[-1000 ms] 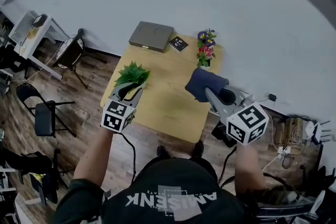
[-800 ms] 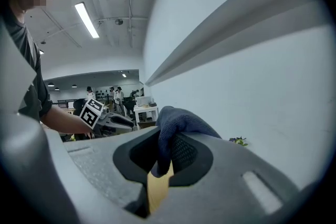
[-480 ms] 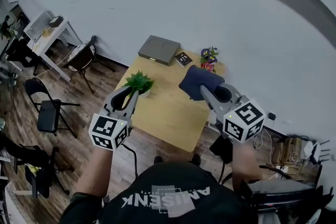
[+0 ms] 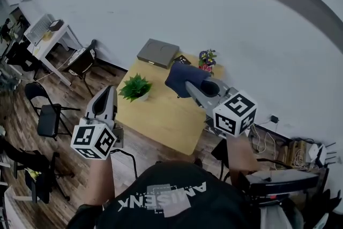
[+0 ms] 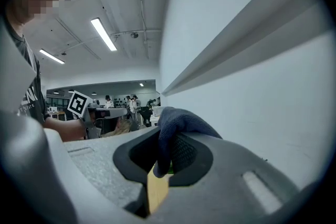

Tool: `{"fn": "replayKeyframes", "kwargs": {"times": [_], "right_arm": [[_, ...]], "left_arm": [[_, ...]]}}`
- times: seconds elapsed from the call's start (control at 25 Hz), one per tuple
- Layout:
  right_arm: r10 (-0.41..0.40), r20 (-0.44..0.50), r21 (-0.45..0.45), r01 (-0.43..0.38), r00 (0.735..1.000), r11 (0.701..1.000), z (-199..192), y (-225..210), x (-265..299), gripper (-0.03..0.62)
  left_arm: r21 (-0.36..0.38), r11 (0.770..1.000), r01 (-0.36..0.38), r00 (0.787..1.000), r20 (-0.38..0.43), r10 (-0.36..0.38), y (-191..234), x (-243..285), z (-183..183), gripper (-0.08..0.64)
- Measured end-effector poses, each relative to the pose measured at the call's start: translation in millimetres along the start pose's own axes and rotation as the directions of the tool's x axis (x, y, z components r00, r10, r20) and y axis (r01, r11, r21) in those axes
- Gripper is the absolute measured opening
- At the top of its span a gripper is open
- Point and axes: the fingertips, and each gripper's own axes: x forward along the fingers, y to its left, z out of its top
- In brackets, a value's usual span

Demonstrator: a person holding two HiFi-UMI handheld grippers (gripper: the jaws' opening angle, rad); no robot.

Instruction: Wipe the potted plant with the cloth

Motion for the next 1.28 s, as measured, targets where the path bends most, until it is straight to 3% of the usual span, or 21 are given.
{"fn": "replayKeyframes", "kwargs": {"times": [0.16, 0.36, 0.56, 0.76, 0.92, 1.28], "right_arm": [[0.024, 0.01, -0.029, -0.024, 1.0, 0.999, 8.1, 3.2, 5.3, 0.028], [0.02, 0.019, -0.053, -0.019, 1.0, 0.998, 14.3, 1.3, 12.0, 0.028], [0.02, 0.002, -0.048, -0.02, 1.0, 0.999, 9.7, -1.6, 17.1, 0.028], [0.008, -0.003, -0.046, -0.008, 1.0, 0.999, 8.5, -3.5, 22.1, 0.028], [0.005, -0.006, -0.045, -0.005, 1.0, 0.999, 9.2, -5.0, 24.3, 0.028], [-0.001, -0.008, -0.031, 0.001, 1.0, 1.0, 6.2, -8.0, 26.0, 0.028]], "left_arm": [[-0.047, 0.999, -0.024, 0.999, -0.032, 0.023, 4.5, -2.4, 1.0, 0.002], [0.051, 0.997, -0.06, 0.995, -0.082, 0.064, 5.5, 1.5, -7.3, 0.002], [0.083, 0.995, -0.058, 0.993, -0.094, 0.066, 0.3, 5.3, -4.8, 0.002], [0.08, 0.995, -0.057, 0.992, -0.112, 0.066, 3.4, 8.7, -4.4, 0.002], [0.08, 0.992, -0.098, 0.985, -0.133, 0.108, 10.3, 11.8, -7.4, 0.002], [0.098, 0.993, -0.059, 0.989, -0.131, 0.071, -0.2, 15.6, -6.1, 0.002]]}}
